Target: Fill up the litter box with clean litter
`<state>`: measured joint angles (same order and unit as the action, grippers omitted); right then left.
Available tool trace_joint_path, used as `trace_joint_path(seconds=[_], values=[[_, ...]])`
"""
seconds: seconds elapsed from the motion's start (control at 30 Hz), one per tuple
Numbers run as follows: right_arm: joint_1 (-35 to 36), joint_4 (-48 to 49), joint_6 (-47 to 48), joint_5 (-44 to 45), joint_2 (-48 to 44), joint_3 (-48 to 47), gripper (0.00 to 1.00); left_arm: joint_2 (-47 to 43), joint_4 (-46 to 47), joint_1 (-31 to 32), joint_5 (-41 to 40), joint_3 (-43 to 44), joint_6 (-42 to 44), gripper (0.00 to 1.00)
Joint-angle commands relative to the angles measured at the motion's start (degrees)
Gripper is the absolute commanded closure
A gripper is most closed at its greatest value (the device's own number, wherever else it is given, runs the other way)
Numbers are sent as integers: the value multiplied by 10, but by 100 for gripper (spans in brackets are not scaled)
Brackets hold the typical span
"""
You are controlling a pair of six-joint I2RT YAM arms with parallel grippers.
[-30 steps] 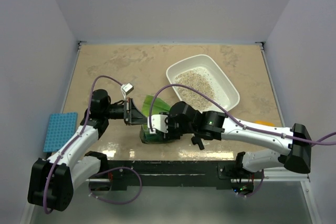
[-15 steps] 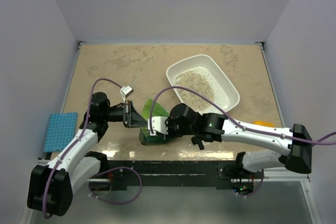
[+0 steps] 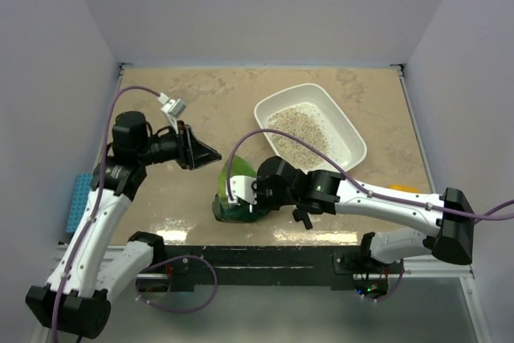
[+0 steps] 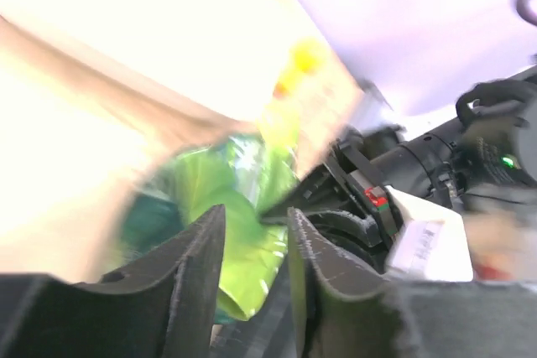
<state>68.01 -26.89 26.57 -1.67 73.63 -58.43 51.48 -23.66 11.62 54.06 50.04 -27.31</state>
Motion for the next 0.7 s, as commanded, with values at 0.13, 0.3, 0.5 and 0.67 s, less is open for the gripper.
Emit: trace_joint_path(seconds=[0.13, 0.3, 0.5, 0.67], values=[[-68, -64, -73, -58, 23, -56, 100, -117, -68, 30, -93, 29, 174, 57], [-137, -61, -110, -130, 19, -70, 100, -177, 12, 68, -79, -27, 169, 57], [-148, -39, -162, -134, 33, -56, 100, -133, 1, 118, -108, -29, 216, 55], [-149, -8, -181, -140, 14, -31, 100, -63, 18, 228, -206, -14, 248, 52]])
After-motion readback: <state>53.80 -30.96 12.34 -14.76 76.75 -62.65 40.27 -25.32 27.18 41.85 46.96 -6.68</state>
